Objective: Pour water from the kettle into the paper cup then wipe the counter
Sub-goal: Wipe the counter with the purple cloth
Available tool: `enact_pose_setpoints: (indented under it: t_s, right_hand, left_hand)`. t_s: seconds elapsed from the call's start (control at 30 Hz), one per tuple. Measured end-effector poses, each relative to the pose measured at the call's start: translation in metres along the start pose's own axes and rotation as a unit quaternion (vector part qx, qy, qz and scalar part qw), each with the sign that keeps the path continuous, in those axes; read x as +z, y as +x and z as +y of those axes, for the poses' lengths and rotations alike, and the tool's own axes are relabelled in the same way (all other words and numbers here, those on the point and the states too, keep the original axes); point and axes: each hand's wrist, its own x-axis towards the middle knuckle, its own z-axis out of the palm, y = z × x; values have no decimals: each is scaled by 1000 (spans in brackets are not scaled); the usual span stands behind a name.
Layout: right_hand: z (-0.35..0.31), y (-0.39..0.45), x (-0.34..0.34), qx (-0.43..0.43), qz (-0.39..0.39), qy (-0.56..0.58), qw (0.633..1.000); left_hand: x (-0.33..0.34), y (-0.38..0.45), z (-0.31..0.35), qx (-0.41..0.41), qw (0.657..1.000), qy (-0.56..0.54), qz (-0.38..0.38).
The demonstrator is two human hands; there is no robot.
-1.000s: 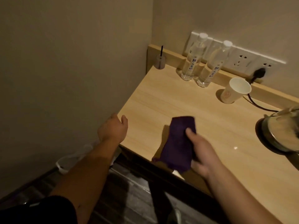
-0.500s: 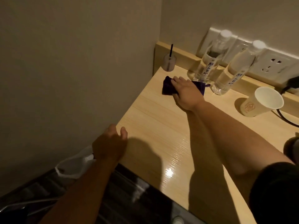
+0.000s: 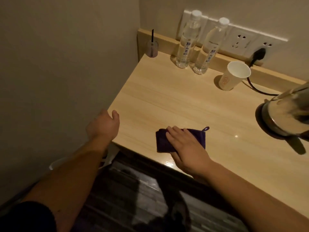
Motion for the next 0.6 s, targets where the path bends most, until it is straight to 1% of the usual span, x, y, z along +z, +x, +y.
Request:
enact_pose_setpoints:
  t_s: [0.1,0.17,0.23,0.27,0.3,0.33,0.37,0.4,0.43,0.47,0.5,0.53,0.57,0.6]
  right_hand:
    - [-34,-50,13,27,-25,0,999]
    - [-56,-69,15,54,-30,27,998]
    - [-72,-83,11,84,-14,105,991]
    - [-78,-87,4,114,7,181,977]
    - [-80,-89,-7,156,31,283,946]
    - [-81,-88,-24,208,42,414,885]
    - [-80,-84,-43,258,48,558,787]
    - [-72,-78,-59,294,64,676,673]
    - [-60,-72,-69,327,91,753,563]
    - [-45,-66,-79,352,125,793,481]
    - [-30,-56,-90,369,158,802,443]
    - [-15,-43,-105,376,186,792,444]
    - [0,-26,-118,373,208,769,476]
    - [15,-7,-128,366,222,729,534]
  left_hand:
    - [-1,-3,2,8,1000,-7,2]
    - [-3,-4,0,13,1000,-23,4]
    - [-3,-5,1,11,999,-40,-1]
    - [-2,-6,1,10,999,-40,-3]
    - [-1,-6,1,10,999,-36,-2]
    - [-1,-6,1,10,999,-32,1]
    - [0,-6,1,10,999,-31,4]
    - [-1,-5,1,8,999,-32,4]
    - [-1,-5,1,5,999,-32,4]
    - [-1,-5,0,2,1000,-29,3]
    - [-2,-5,1,-1,1000,-26,1]
    - [-2,-5,1,-3,1000,-23,1]
    - [-2,-4,1,-4,1000,-21,2]
    - [-1,-5,0,-5,1000,-23,3]
